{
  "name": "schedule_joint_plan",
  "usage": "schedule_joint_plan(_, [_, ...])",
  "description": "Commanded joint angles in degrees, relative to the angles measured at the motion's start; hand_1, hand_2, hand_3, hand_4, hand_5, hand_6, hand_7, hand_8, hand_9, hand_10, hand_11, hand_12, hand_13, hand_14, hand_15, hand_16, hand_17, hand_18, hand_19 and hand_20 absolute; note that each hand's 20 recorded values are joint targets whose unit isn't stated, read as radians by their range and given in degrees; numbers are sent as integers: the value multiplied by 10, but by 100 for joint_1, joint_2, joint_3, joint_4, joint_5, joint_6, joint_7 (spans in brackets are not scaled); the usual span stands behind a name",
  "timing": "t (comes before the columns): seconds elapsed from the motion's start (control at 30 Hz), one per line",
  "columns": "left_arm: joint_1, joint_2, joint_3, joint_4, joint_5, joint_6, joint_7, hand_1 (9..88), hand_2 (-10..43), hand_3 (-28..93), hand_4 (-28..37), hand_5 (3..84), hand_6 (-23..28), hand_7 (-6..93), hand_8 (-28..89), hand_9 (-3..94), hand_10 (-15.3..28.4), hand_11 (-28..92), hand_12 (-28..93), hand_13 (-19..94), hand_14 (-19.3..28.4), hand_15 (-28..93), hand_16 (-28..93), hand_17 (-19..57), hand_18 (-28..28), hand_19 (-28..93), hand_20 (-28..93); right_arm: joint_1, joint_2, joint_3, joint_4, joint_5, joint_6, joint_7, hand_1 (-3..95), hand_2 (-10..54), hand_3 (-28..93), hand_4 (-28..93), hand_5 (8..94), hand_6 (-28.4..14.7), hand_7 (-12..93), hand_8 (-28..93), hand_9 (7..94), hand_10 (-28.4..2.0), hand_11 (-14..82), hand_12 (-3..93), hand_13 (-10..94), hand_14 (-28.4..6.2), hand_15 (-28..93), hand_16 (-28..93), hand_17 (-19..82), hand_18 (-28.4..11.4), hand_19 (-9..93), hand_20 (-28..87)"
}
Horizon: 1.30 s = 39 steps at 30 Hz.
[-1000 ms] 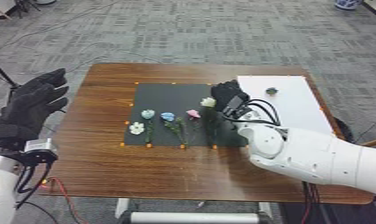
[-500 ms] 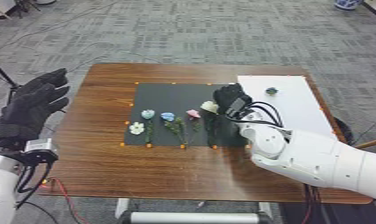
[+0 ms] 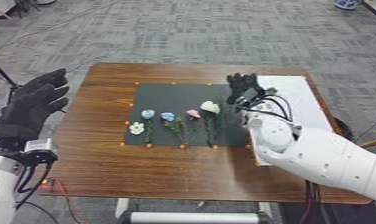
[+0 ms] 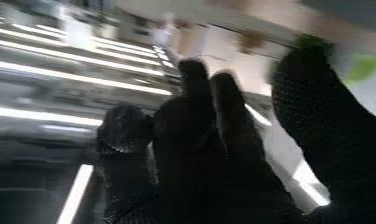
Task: Arrange flowers
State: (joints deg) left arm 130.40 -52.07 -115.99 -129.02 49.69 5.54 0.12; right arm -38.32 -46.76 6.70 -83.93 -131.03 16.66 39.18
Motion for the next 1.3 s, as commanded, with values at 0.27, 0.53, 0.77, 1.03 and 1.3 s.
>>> schedule_joint_plan(0.27, [-43,54,21,29,9,-65,-38,253,-15,720,-266,249,23,203,-98,171,100,214,178,59,127,387,-52,-114,170,386,78,191,93,290,907,570,-835,466,605,-95,316,-283,360,-100,149,-91,421,-157,178,172,655,-58,869,232,380,-202,932,527])
schedule_joint_plan(0.53, [-26,64,-9,27,-6,-105,-27,253,-15,720,-266,249,23,203,-98,171,101,211,177,60,128,386,-52,-114,170,386,78,94,60,347,1141,670,-926,371,355,-95,799,-283,483,-57,208,-119,556,-124,203,164,706,-47,862,256,421,-204,932,583])
schedule_joint_plan(0.77, [-58,100,6,55,-27,-103,-37,254,-15,720,-267,249,23,203,-98,171,100,211,178,60,128,386,-52,-114,170,387,78,105,75,216,1240,689,-726,-48,383,-95,845,-283,584,28,273,-164,674,-62,217,165,746,-34,857,269,449,-197,932,621])
schedule_joint_plan(1.03, [-23,81,-2,35,-11,-120,-45,253,-15,721,-267,249,23,203,-98,171,100,211,179,60,128,386,-52,-114,170,387,78,70,122,119,1181,652,-371,-292,476,-95,779,-282,680,43,416,-48,833,-33,109,382,762,-28,861,277,466,-193,932,643])
schedule_joint_plan(1.3, [28,40,-56,-10,3,-135,-39,254,-15,721,-267,249,22,203,-98,171,100,213,179,60,128,387,-52,-114,170,387,78,-603,821,751,-407,495,172,-497,471,-95,863,-282,767,32,427,-17,898,-32,134,449,781,-29,857,285,484,-196,932,653])
